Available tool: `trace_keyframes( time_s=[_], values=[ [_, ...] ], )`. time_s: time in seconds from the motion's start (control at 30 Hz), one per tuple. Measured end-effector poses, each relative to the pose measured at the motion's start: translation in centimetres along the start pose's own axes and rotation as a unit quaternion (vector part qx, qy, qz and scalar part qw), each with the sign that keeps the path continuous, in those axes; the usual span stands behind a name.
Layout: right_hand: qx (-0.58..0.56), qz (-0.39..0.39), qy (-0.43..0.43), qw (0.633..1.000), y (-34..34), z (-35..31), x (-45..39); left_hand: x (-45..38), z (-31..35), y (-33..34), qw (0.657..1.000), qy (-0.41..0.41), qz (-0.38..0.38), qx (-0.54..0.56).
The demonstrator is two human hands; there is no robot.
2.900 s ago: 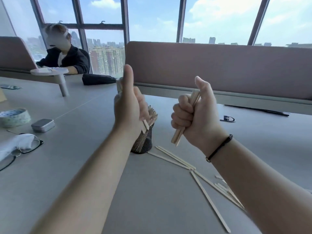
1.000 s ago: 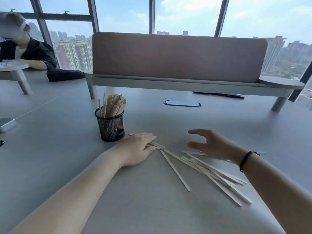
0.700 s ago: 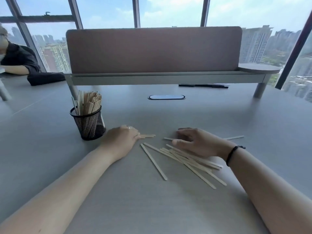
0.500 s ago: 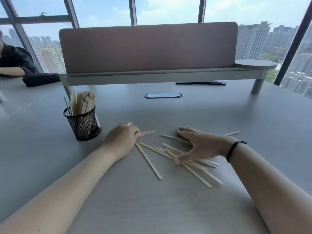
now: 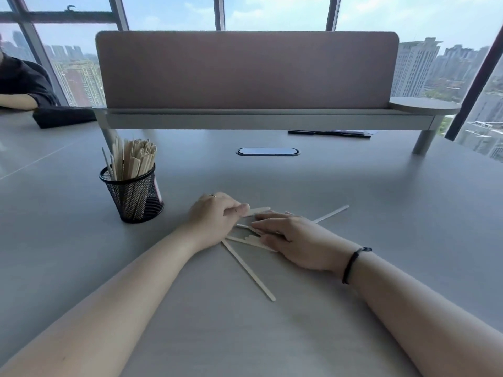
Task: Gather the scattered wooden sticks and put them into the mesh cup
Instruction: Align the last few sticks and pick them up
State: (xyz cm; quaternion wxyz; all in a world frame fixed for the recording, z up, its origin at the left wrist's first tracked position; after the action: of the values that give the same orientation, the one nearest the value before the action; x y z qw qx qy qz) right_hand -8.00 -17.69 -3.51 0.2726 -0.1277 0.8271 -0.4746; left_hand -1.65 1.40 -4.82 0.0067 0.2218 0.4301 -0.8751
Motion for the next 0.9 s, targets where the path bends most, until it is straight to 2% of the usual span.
trace_keyframes(
  time_s=[0.13,0.27,0.33,0.47,0.57,0.73,0.9],
  values=[
    [-0.040,0.088,-0.025,0.995,0.3,-0.5,-0.9,1.1,0.2,-0.6,0.991,0.056,-0.118,-0.001],
    [-0.059,0.225,0.052,0.971,-2.6,0.4,-0.5,2.7,1.5,-2.4,0.967,0.055,-0.250,0.001],
    [-0.024,0.233,0.112,0.966,-3.9,2.0,-0.2,3.1,1.8,-2.8,0.956,0.082,-0.280,-0.026],
    [0.048,0.138,0.236,0.961,-4.1,5.9,0.5,3.1,1.9,-2.3,0.964,0.084,-0.253,-0.011],
    [0.057,0.050,0.259,0.963,-3.1,6.8,0.7,2.9,2.0,-1.9,0.979,0.059,-0.194,0.024],
    [-0.055,0.060,0.263,0.961,-2.5,5.0,0.3,2.5,2.1,-1.5,0.990,0.064,-0.126,-0.003],
    [-0.061,0.070,0.237,0.967,-1.8,2.9,0.2,2.4,1.9,-1.4,0.993,0.049,-0.101,0.016]
  ],
)
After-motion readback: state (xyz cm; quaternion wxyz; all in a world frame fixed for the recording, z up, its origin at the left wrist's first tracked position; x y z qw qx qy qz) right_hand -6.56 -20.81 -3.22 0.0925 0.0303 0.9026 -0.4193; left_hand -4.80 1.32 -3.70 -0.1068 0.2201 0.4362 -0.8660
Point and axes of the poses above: each hand's wrist, its own x-axis away from the middle knuckle, its own y-axis out of the palm, z = x × y, the point moved 3 cm from there along -x, towards the middle knuckle, and after that the axes turned 9 degrees about z, right-handed, at the moved point
